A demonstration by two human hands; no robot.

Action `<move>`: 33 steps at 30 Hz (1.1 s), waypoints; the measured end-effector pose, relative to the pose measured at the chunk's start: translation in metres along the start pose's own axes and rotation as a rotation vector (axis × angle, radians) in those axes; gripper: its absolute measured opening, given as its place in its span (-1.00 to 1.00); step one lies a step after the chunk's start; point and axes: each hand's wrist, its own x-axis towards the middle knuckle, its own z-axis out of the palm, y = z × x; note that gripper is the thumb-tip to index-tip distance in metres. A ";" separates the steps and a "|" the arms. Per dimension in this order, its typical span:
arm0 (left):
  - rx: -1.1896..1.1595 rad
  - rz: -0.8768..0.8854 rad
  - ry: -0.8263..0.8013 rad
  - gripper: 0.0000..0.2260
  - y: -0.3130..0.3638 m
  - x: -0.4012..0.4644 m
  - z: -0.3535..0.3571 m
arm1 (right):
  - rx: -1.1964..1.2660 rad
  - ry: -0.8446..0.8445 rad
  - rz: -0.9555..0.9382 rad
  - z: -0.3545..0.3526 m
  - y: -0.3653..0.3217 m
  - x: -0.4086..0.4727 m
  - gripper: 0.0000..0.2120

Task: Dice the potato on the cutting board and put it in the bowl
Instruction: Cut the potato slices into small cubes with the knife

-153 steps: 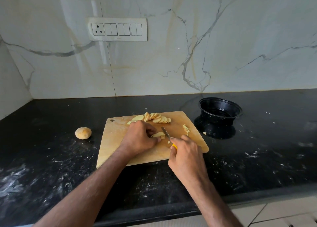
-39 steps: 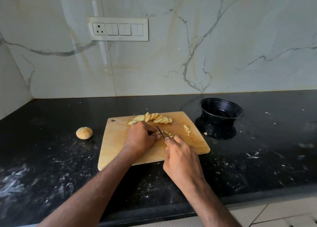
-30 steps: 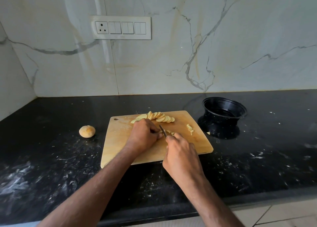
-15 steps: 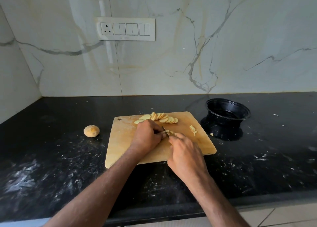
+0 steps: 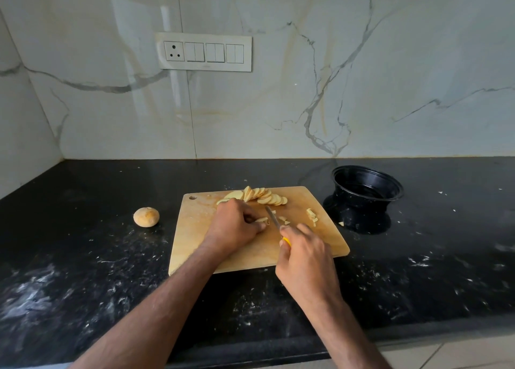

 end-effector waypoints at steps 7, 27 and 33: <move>0.003 0.008 -0.004 -0.86 -0.002 0.002 0.003 | 0.007 -0.040 -0.041 0.004 -0.003 -0.001 -0.73; -0.042 0.051 -0.010 -0.93 0.000 0.000 0.001 | -0.041 -0.143 -0.069 0.008 -0.005 0.021 -0.73; -0.010 0.021 0.037 -0.91 0.000 0.000 0.005 | -0.037 -0.077 -0.019 0.005 -0.001 0.005 -0.72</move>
